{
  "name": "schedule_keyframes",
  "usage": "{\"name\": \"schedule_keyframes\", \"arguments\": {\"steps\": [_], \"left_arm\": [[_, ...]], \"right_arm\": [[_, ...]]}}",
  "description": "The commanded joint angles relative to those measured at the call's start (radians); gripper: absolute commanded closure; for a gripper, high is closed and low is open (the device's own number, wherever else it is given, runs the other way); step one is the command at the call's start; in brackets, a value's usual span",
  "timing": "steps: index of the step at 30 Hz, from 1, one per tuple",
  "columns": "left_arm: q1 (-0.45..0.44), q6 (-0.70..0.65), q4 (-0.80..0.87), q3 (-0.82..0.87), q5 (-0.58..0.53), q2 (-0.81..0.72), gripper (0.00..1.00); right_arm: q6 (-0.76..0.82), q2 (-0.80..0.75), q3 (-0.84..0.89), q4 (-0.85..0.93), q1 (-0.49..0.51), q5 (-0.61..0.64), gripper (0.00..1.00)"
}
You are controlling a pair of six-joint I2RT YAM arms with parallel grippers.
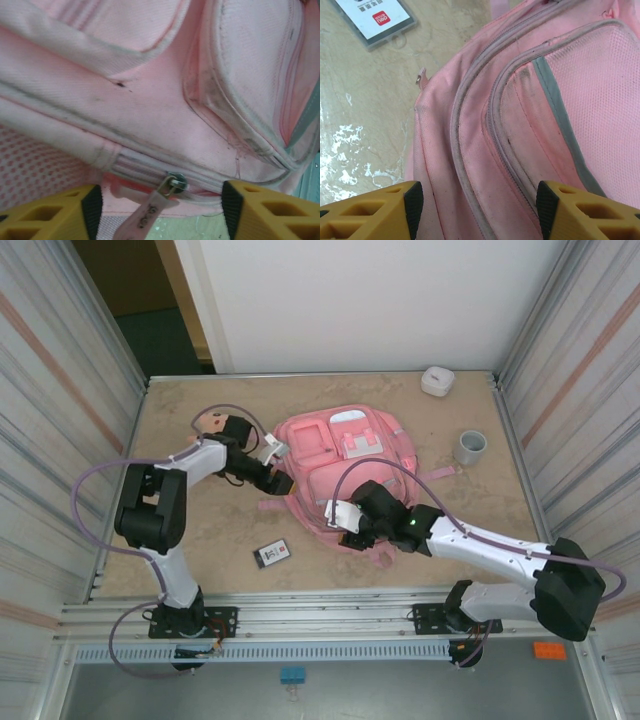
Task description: Pack the student bag
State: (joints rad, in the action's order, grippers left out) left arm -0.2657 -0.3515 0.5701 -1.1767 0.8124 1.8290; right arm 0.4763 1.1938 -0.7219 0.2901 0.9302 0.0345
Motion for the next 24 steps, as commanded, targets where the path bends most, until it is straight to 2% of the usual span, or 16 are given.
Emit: {"name": "schedule_keyframes", "arguments": {"steps": [1,7,12,16,18,19,21,24], "left_arm": [[-0.009,-0.037,0.058,-0.006,0.032,-0.008,0.45],[-0.016,-0.029,0.039,0.031,0.03,-0.057,0.77],[-0.032,-0.02,0.024,0.056,-0.002,-0.096,0.92],[-0.05,-0.01,0.012,0.083,-0.032,-0.126,0.98],[-0.059,0.004,-0.006,0.104,-0.059,-0.147,0.96],[-0.061,0.014,-0.015,0.111,-0.077,-0.154,0.91],[-0.061,0.041,-0.049,0.131,-0.134,-0.178,0.73],[-0.06,0.051,-0.081,0.15,-0.17,-0.203,0.57]], "right_arm": [[-0.048,-0.033,0.015,-0.016,0.004,0.024,0.38],[-0.082,-0.071,0.032,-0.032,-0.006,0.033,0.38],[-0.1,-0.087,0.049,-0.032,-0.019,0.056,0.39],[-0.115,-0.07,0.055,-0.027,-0.022,0.078,0.38],[-0.135,-0.06,0.053,-0.038,-0.023,0.085,0.38],[-0.142,-0.059,0.052,-0.041,-0.024,0.087,0.37],[-0.152,-0.059,0.051,-0.051,-0.025,0.084,0.37],[-0.157,-0.074,0.053,-0.059,-0.028,0.072,0.37]]}}
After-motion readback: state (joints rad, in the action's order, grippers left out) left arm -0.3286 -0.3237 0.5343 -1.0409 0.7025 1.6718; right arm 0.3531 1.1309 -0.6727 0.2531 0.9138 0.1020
